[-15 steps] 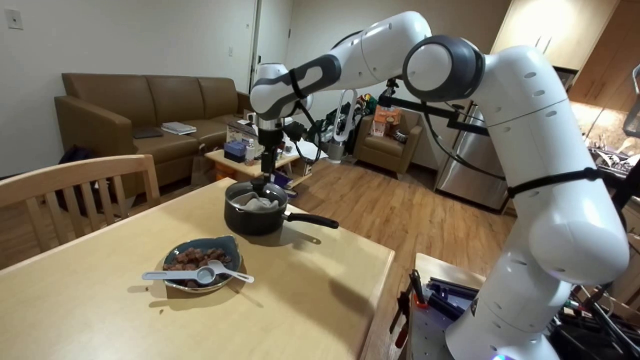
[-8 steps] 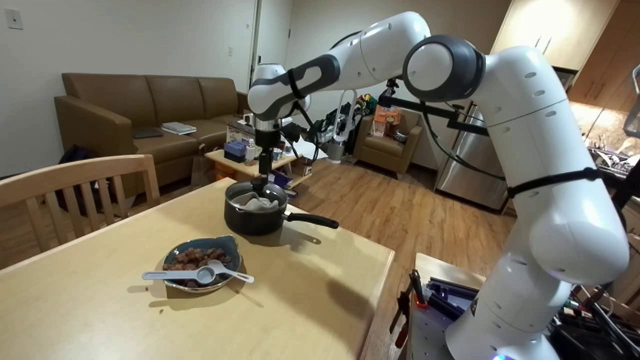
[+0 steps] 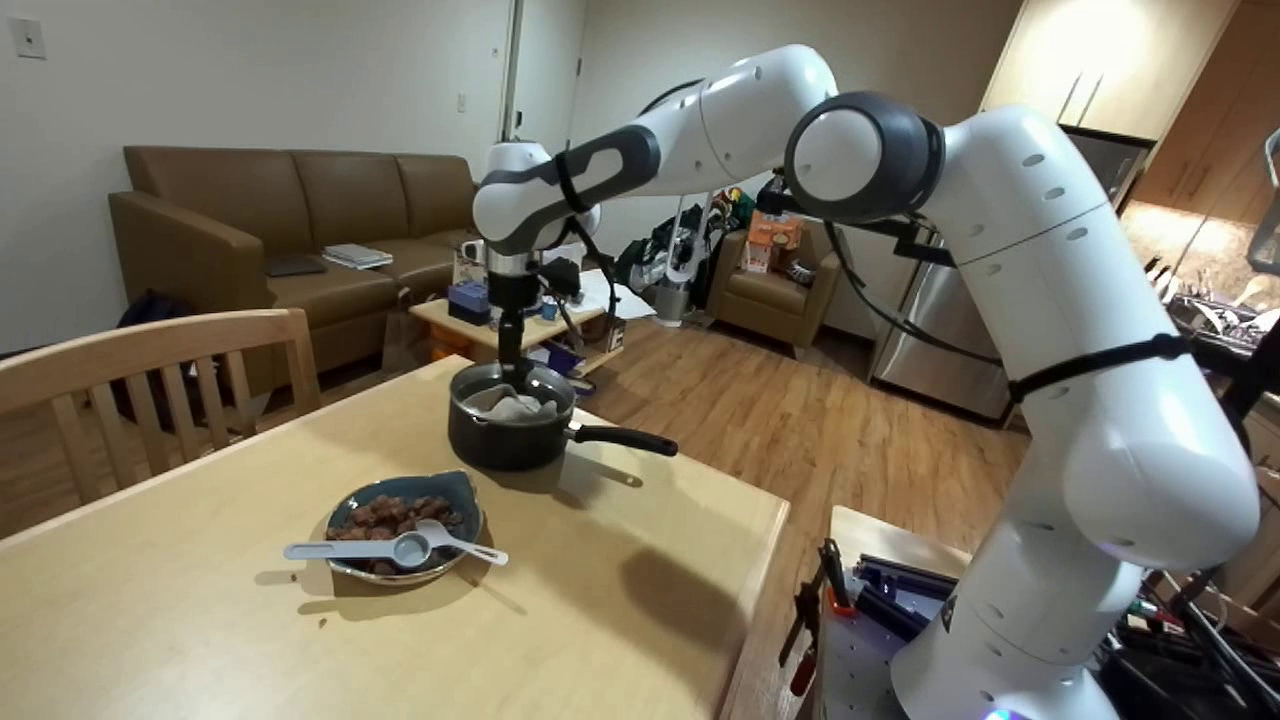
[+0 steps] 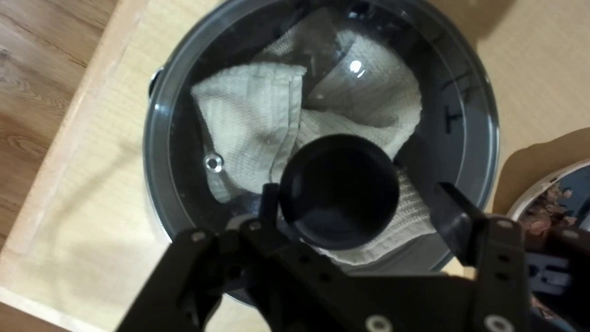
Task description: Remove the glass lid from the black pot on the right, place the grey measuring spoon inside the black pot
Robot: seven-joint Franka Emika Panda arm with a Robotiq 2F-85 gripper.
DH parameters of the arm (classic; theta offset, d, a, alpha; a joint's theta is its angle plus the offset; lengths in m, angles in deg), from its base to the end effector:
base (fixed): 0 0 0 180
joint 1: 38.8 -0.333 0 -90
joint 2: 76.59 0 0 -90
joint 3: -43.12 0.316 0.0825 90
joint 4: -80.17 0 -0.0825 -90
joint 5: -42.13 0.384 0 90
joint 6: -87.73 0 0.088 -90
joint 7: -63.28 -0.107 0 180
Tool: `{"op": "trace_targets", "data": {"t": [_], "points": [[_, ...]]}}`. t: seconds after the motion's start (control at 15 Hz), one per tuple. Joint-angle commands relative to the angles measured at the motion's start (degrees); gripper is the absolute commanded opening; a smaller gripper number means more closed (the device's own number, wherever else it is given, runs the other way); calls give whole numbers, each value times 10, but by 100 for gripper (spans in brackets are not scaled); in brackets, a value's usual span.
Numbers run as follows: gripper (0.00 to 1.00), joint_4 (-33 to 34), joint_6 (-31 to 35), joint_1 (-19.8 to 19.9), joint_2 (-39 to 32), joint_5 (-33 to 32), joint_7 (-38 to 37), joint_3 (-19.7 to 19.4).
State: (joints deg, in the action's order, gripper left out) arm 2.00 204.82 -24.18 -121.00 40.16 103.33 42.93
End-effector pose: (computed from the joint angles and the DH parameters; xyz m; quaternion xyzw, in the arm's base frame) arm 0.7010 -0.1868 0.2489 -0.9726 -0.2269 0.0499 0.0078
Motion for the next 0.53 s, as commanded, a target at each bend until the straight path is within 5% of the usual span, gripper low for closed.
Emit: {"op": "trace_targets", "data": {"t": [0.0,0.2,0.47], "points": [[53,29,-12,-1,-13,-8,0,-3],[34,35,-14,-1,-15,-8,-3,-6],[34,37,-26,-5,-11,-11,-4,-6]]}}
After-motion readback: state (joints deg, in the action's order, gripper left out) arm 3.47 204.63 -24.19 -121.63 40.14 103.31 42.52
